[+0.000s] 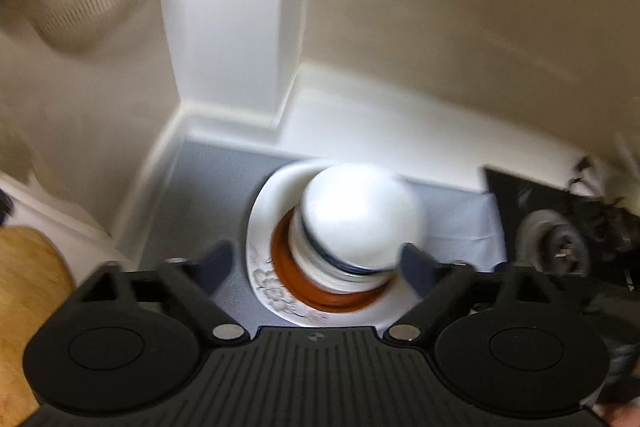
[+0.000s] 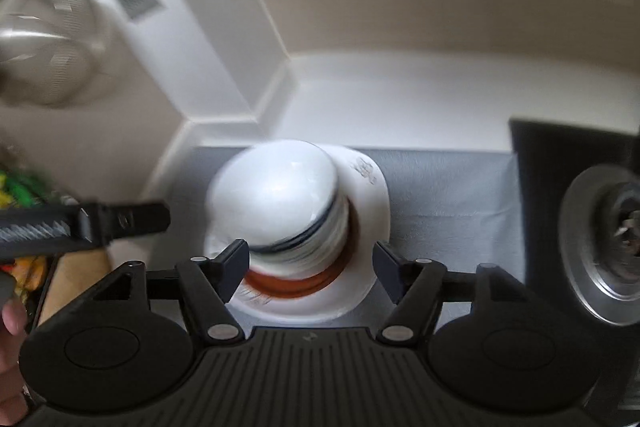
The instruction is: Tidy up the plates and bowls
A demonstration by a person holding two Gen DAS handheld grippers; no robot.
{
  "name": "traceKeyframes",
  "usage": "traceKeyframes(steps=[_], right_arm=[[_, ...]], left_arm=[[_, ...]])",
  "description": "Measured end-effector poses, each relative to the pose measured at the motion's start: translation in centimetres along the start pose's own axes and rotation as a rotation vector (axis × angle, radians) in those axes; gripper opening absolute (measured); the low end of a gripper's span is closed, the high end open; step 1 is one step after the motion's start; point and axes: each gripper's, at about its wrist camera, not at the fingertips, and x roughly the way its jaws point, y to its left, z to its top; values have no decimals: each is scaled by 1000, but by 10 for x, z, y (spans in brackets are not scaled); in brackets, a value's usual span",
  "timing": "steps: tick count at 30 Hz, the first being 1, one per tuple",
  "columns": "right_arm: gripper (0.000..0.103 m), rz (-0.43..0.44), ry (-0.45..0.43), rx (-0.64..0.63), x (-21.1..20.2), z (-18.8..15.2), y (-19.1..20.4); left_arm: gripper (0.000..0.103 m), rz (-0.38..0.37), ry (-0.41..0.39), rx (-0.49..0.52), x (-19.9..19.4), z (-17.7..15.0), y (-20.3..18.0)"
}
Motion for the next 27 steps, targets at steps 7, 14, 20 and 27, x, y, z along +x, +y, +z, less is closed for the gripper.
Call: traceKeyframes(steps=[7,14,20,27], right_arm=[[90,79,-82,-13,-112,-25,20],[97,-54,-77,-56,-190,-56,30],[98,-70,-72,-56,-226,-77,25],[98,-55,-82,-56,-239,-85,27]], left_arm=[[103,67,-61,112,-110,-31,-71],[103,124,-95,34,-178,-74,-97],[103,158,-68,7,-211,-92,-112],[103,231,-109,65,-230,-105,-130]])
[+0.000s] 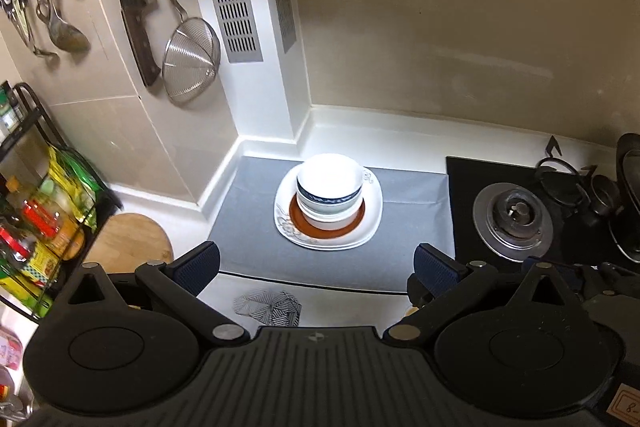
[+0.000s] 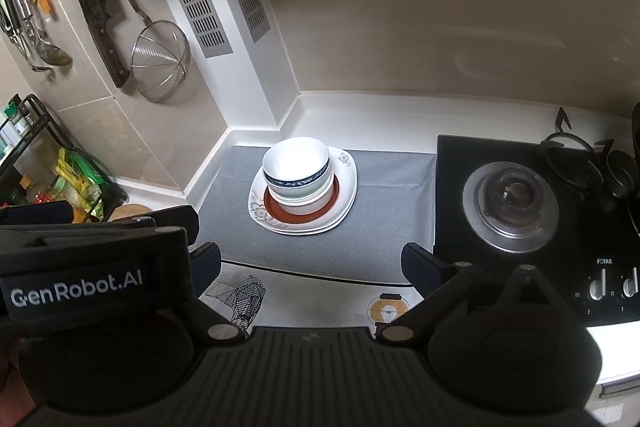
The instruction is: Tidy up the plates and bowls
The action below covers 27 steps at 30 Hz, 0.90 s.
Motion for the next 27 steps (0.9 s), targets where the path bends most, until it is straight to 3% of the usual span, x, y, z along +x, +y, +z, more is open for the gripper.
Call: traceKeyframes(steps=[27], right_arm=[[99,25,30,-12,0,-10,23]], left_arm=[[103,26,31,7,-3,-6,20]])
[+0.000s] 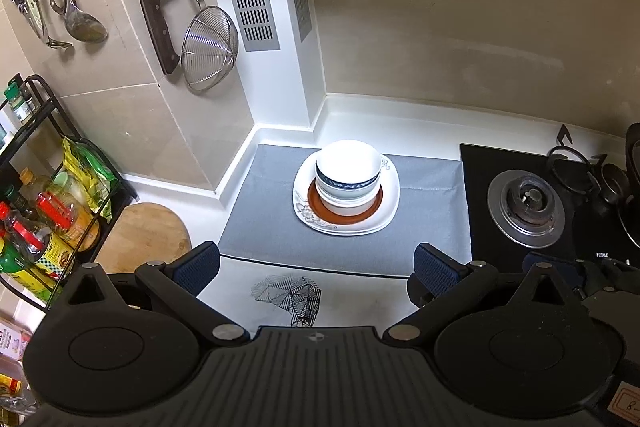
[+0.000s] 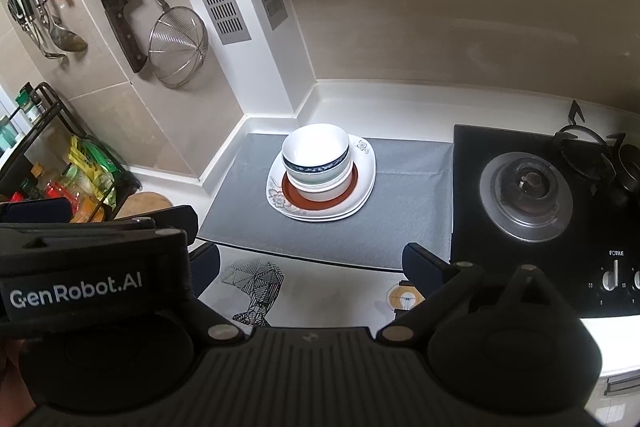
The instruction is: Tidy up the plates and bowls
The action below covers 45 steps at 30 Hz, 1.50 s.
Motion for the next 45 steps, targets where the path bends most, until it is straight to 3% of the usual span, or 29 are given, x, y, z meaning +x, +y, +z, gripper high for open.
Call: traceKeyframes(steps=[22,45], right_arm=[[99,9,2,20,-19,-23,3],[100,-9,2,29,-19,-32,5]], left_arm=[[103,-9,0,-4,-21,-22,3],[103,-7,3,15,-18,-26,3]])
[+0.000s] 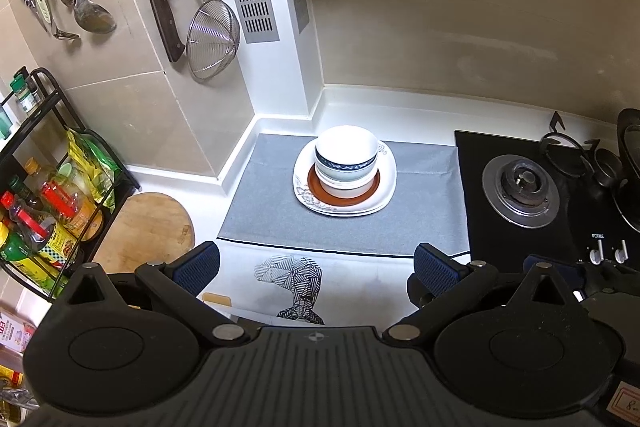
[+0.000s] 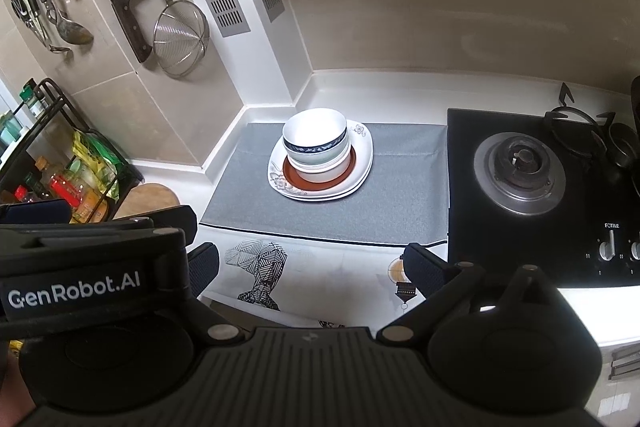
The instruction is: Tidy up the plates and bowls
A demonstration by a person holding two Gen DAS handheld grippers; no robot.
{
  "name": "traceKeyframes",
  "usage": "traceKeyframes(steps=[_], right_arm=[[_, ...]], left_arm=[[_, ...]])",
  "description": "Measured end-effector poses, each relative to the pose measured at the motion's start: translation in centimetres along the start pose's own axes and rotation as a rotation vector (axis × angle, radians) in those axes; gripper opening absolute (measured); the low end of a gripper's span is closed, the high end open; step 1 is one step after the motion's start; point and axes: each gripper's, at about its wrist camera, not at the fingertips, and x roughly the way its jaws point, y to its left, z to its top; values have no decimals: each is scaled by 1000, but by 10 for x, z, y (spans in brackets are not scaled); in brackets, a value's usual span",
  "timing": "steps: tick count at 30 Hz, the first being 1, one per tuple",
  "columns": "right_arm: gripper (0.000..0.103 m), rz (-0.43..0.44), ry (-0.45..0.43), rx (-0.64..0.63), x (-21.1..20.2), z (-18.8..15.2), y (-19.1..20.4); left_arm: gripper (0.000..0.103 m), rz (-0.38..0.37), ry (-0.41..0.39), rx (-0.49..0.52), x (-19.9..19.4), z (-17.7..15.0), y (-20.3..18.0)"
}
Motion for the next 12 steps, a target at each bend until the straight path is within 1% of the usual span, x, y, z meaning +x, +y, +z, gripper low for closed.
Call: traceKeyframes(steps=[7,12], right_arm=[[100,-7,-1,-7,8,6,5],[100,-21,10,-15,23,15,14]], left_arm=[[103,-14,-1,3,9,5,4],[103,-39,10,2,27,13,17]])
